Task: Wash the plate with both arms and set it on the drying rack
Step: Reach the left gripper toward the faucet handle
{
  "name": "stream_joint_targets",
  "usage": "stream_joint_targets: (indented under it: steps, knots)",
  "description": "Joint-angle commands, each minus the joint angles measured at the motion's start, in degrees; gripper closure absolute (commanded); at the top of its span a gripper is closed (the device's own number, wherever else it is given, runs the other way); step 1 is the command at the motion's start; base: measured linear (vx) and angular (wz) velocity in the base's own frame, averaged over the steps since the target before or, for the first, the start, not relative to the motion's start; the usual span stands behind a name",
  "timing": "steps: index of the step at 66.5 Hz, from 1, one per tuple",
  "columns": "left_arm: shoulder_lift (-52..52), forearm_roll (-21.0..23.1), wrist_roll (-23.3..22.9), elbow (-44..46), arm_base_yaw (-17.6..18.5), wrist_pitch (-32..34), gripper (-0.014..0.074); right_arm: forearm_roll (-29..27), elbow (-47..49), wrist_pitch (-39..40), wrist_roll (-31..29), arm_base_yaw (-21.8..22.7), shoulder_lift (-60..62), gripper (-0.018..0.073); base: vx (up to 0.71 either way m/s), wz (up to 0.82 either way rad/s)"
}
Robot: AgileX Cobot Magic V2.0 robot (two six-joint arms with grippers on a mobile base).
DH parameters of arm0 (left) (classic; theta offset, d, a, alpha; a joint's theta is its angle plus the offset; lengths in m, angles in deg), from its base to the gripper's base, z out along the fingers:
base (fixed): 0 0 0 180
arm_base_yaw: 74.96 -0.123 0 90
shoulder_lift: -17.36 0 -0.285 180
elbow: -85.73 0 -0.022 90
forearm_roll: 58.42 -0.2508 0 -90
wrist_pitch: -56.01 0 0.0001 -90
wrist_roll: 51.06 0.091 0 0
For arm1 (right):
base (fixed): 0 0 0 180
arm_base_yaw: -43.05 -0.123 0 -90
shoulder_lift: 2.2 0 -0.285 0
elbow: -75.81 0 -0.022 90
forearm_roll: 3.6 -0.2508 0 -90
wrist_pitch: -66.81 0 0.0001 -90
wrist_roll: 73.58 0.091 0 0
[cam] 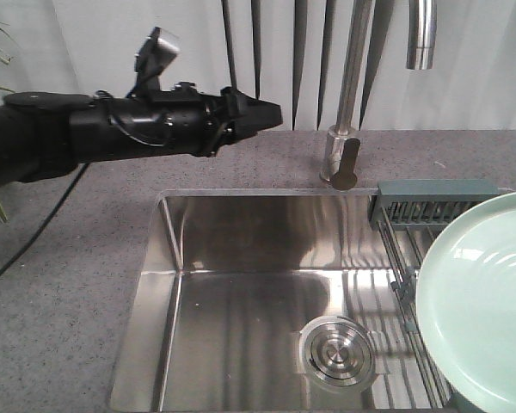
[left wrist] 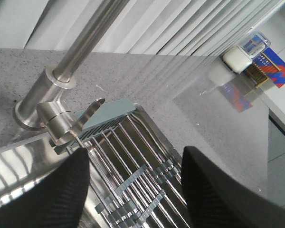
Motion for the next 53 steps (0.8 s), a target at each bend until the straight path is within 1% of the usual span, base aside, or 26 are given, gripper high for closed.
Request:
stream_joint_targets:
  steps: [1, 10, 20, 28, 35, 48, 53]
  knots:
    - [1.68, 4.23, 0.17, 6.47, 2.25, -0.1, 0.0176, 1.44, 1.72, 4.18, 0.17, 0.17, -0.68, 0.0564, 0.0, 0.0]
    - [8.23, 4.72, -0.36, 14.33, 4.36, 2.36, 0.0176, 1.39, 1.72, 4.23, 0.17, 0.17, -0.68, 0.0564, 0.0, 0.0]
    - [14.4, 8.78, -0.47, 21.05, 5.31, 2.89, 0.0176, 1.39, 1.72, 4.23, 0.17, 0.17, -0.68, 0.0564, 0.0, 0.0]
    - [18.07, 8.77, -0.6, 26.1, 6.04, 4.18, 0.0176, 1.39, 1.72, 4.23, 0.17, 0.17, -0.68, 0.0564, 0.0, 0.0]
    - [20.98, 8.77, -1.6, 30.14, 6.66, 5.78, 0.0176, 1.39, 1.72, 4.17, 0.17, 0.17, -0.68, 0.0564, 0.0, 0.0]
    - [25.71, 8.77, -2.06, 36.74, 7.33, 6.36, 0.0176, 1.39, 1.72, 4.17, 0.17, 0.17, -0.68, 0.0564, 0.0, 0.0]
    - [26.97, 8.77, -3.19, 38.29, 7.45, 6.38, 0.0176, 1.39, 1.72, 4.17, 0.17, 0.17, -0.68, 0.0564, 0.0, 0.0]
